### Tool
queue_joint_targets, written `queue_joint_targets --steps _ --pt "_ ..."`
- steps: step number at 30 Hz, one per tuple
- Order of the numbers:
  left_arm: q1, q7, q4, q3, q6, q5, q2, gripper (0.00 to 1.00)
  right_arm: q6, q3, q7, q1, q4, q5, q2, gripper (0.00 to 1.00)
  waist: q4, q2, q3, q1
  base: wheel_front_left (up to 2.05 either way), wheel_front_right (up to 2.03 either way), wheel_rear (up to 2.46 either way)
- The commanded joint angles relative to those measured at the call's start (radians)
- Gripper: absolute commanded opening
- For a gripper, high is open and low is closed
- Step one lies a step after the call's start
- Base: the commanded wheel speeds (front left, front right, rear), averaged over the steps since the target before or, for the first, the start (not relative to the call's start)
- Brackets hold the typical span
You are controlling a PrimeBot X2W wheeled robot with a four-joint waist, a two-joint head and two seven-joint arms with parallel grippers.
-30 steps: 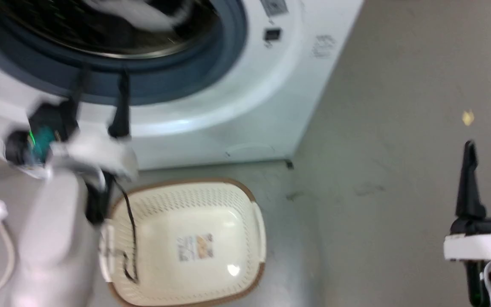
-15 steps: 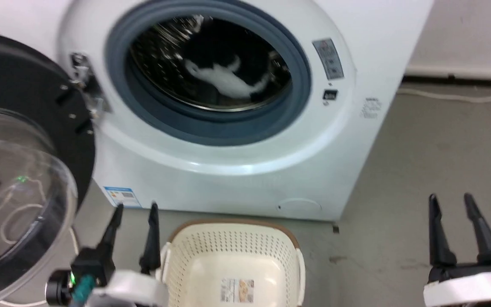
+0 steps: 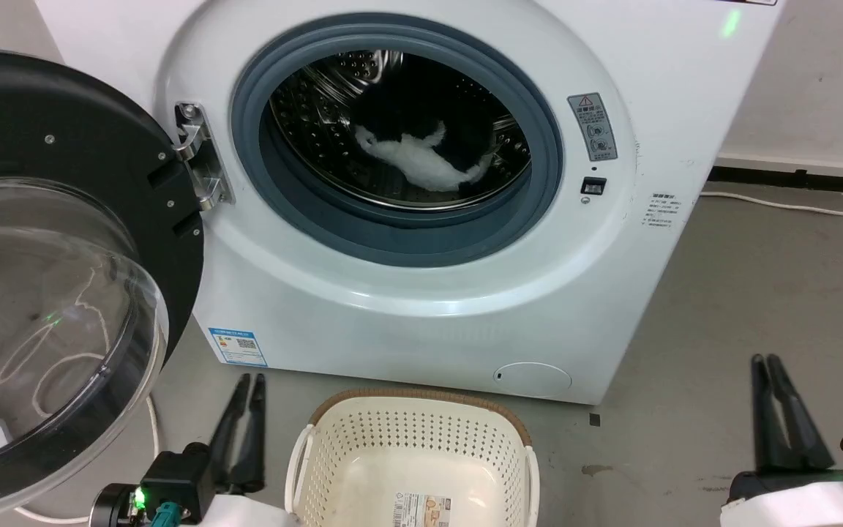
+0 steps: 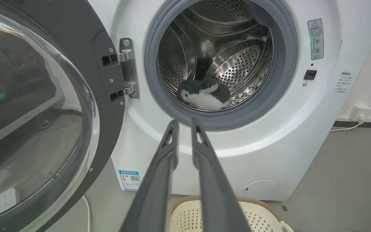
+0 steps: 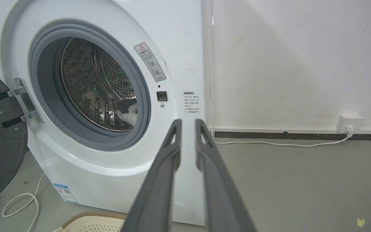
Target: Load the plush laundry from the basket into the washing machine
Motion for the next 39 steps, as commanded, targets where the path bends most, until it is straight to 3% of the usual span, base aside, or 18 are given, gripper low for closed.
queue_joint_targets --steps 1,39 --pt "0.000 0.003 -0.001 0.000 0.000 0.002 0.000 0.00 0.000 0.001 0.003 0.000 0.000 -0.002 0.000 0.00 -0.001 0.0000 0.000 0.0000 0.00 0.00 0.00" --pt "-0.007 0.081 -0.029 0.022 0.012 0.044 -0.009 0.00 0.000 0.036 0.081 -0.012 -0.010 -0.047 0.000 0.00 -0.018 0.0000 -0.005 0.0000 0.00 0.00 0.00"
